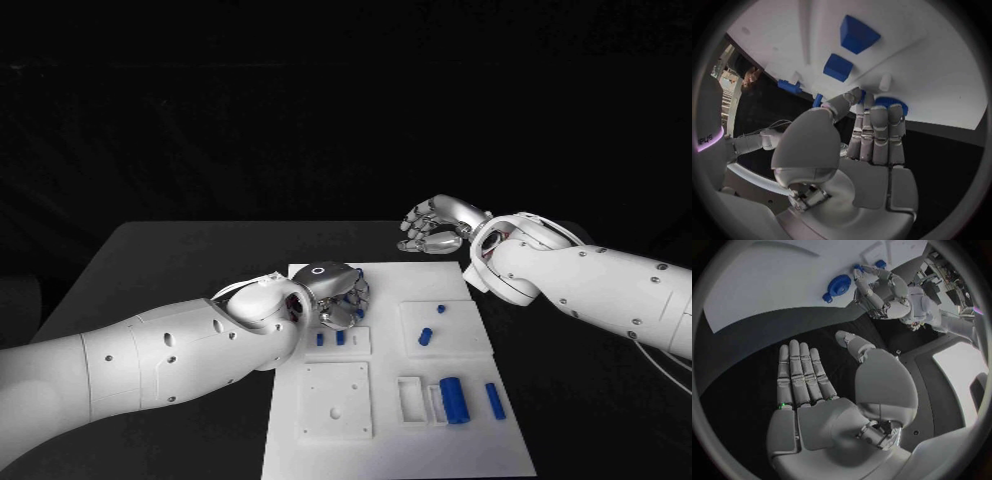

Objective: Assemble the parts on the task board

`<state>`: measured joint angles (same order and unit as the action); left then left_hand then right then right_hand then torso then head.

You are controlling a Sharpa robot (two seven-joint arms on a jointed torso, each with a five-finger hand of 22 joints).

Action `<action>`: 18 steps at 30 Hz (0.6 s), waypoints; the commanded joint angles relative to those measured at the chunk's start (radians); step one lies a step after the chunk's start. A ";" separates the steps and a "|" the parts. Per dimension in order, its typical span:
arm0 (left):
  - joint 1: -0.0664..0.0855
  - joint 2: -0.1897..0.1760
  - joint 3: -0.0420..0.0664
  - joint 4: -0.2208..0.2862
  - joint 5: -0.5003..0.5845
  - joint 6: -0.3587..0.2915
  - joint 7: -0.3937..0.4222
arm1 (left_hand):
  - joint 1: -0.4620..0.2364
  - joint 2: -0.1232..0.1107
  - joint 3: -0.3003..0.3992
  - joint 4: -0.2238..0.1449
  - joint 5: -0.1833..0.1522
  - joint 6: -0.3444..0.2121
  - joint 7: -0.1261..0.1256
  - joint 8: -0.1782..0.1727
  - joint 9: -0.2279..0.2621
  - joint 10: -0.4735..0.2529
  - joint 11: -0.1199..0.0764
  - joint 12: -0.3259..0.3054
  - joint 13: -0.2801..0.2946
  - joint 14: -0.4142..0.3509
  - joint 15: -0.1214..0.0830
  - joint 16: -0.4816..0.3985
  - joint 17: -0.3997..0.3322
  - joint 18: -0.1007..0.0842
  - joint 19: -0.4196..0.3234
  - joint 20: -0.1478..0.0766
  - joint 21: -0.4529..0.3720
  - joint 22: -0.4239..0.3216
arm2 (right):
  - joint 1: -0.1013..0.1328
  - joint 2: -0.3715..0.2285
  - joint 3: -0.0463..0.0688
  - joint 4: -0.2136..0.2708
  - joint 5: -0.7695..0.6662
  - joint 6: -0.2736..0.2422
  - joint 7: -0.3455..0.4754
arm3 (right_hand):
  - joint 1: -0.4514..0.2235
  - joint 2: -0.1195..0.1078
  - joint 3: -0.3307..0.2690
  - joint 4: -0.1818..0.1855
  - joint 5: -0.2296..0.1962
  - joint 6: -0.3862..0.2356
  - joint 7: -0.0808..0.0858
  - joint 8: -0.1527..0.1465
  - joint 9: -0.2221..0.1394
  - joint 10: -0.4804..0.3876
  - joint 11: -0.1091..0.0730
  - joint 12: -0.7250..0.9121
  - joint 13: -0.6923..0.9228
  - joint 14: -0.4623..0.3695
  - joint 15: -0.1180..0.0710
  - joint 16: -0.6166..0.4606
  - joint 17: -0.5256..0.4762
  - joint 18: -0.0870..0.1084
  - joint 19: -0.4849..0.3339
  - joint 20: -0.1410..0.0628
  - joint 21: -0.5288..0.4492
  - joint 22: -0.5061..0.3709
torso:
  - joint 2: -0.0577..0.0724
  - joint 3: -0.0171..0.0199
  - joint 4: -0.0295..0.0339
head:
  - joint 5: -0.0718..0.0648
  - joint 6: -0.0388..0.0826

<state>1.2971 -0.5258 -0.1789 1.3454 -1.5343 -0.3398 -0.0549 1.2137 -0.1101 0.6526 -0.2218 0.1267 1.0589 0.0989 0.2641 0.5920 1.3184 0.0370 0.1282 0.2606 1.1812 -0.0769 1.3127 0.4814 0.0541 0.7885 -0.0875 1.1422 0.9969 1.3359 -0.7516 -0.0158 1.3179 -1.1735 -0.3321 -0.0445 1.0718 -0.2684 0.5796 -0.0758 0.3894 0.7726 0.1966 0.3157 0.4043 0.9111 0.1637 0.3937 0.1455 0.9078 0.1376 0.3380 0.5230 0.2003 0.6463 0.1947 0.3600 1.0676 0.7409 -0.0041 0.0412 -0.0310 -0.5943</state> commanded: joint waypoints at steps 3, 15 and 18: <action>0.000 -0.011 0.004 0.024 0.049 -0.048 0.006 | -0.006 0.008 0.002 -0.006 0.006 0.006 -0.001 0.006 0.000 0.009 -0.003 -0.004 0.002 0.012 -0.001 0.005 -0.002 0.020 0.009 -0.082 0.006 0.002 | 0.000 0.001 0.001 0.000 -0.002 0.001 0.011 | 0.007 0.000 -0.003 0.003 0.004 0.002 0.014 0.006 -0.002 0.006 -0.001 -0.006 -0.002 0.008 0.002 -0.005 -0.001 -0.008 -0.008 -0.001 -0.007 0.002 | 0.000 -0.0016 0.0004 | 0.000 0.001; 0.000 -0.088 0.036 0.098 0.073 -0.008 0.003 | -0.008 0.005 0.002 -0.007 0.009 0.008 -0.002 0.006 -0.001 0.011 -0.003 -0.006 0.002 0.017 -0.002 0.008 -0.002 0.020 0.014 -0.084 0.008 0.003 | 0.000 -0.002 0.001 0.000 -0.002 0.001 0.011 | 0.007 0.000 -0.004 0.002 0.004 0.001 0.014 0.006 -0.002 0.006 -0.001 -0.006 -0.004 0.008 0.002 -0.006 -0.002 -0.008 -0.008 -0.001 -0.007 0.003 | -0.001 -0.0006 0.0016 | -0.001 0.001; 0.000 -0.114 0.043 0.117 0.077 0.002 0.007 | -0.008 0.004 0.002 -0.008 0.009 0.008 -0.002 0.006 -0.001 0.011 -0.003 -0.007 0.002 0.018 -0.002 0.008 -0.002 0.020 0.014 -0.084 0.008 0.003 | 0.000 -0.005 0.001 0.001 -0.002 0.001 0.011 | 0.007 0.000 -0.004 0.002 0.004 0.001 0.014 0.006 -0.002 0.006 -0.001 -0.007 -0.004 0.008 0.002 -0.006 -0.002 -0.008 -0.008 -0.001 -0.007 0.003 | -0.002 -0.0014 0.0023 | -0.003 0.000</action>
<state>1.2967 -0.6372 -0.1377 1.4537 -1.4781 -0.3564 -0.0544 1.2134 -0.1108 0.6536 -0.2259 0.1310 1.0585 0.0990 0.2672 0.5891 1.3221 0.0338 0.1227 0.2616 1.1919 -0.0767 1.3167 0.4805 0.0541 0.7956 -0.0877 1.1461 0.9992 1.3359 -0.7555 -0.0155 1.3174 -1.1735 -0.3325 -0.0437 1.0718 -0.2684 0.5797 -0.0758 0.3894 0.7727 0.1966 0.3156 0.4035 0.9116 0.1643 0.3937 0.1427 0.9076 0.1374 0.3380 0.5217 0.2003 0.6447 0.1963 0.3560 1.0697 0.7400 -0.0050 0.0427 -0.0325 -0.5937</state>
